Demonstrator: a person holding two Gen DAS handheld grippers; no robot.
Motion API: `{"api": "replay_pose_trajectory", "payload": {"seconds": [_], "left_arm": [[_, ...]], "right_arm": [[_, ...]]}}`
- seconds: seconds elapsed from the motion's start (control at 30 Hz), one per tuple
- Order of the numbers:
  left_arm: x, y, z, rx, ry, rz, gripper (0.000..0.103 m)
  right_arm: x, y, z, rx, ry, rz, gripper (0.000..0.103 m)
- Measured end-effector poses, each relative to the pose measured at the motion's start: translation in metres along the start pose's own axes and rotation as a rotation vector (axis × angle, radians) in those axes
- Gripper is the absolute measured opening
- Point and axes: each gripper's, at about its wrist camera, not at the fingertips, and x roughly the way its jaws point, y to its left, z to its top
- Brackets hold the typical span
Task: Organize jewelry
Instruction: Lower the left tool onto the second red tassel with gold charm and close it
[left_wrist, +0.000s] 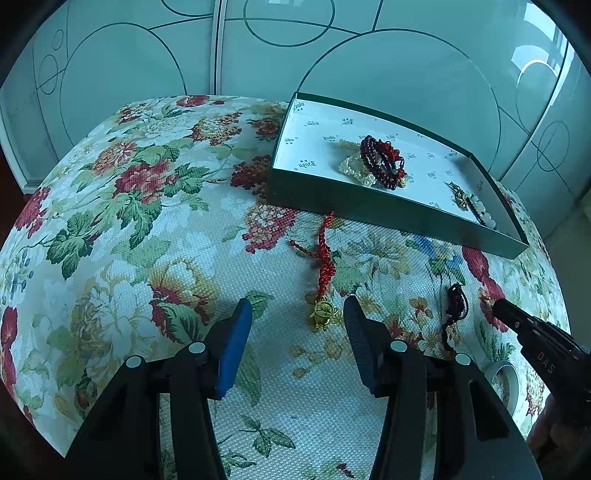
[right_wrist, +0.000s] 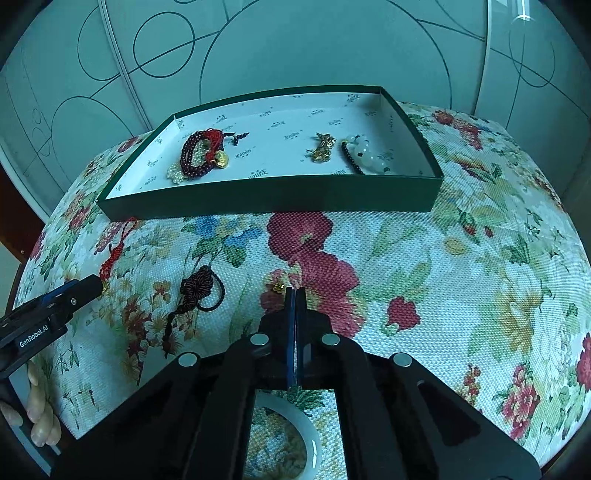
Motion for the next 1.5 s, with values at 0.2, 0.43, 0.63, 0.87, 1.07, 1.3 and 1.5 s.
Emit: {"api": "replay_pose_trajectory", "payload": {"seconds": [0.2,0.43,0.63,0.87,1.07,1.3,1.5], "left_arm": [[0.0,0.002,0.001,-0.001,0.001,-0.004,0.052],[0.0,0.003,0.002,-0.005,-0.002,-0.007,0.052],[0.001,0.002,0.002,-0.001,-0.002,-0.007,0.052],[0.0,-0.005,0.003,0.01,-0.005,-0.017,0.052],[0.006,-0.017,0.012,0.027,-0.007,-0.021,0.052],[0.022,-0.026,0.018,0.088,-0.003,0.031,0.018],[0.022,-0.025,0.017,0.102,-0.011,0.03,0.007]], "right_arm": [[0.001,0.011,0.001,-0.012,-0.016,0.001,0.012],[0.008,0.014,0.006,-0.027,-0.024,-0.024,0.012],[0.008,0.017,0.003,-0.055,-0.041,-0.053,0.006],[-0.003,-0.002,0.003,-0.013,-0.064,-0.07,0.006],[-0.01,-0.02,0.002,0.028,-0.068,-0.071,0.006],[-0.013,-0.028,-0.002,0.066,-0.07,-0.038,0.006],[-0.013,-0.035,-0.004,0.091,-0.074,-0.02,0.006]]}}
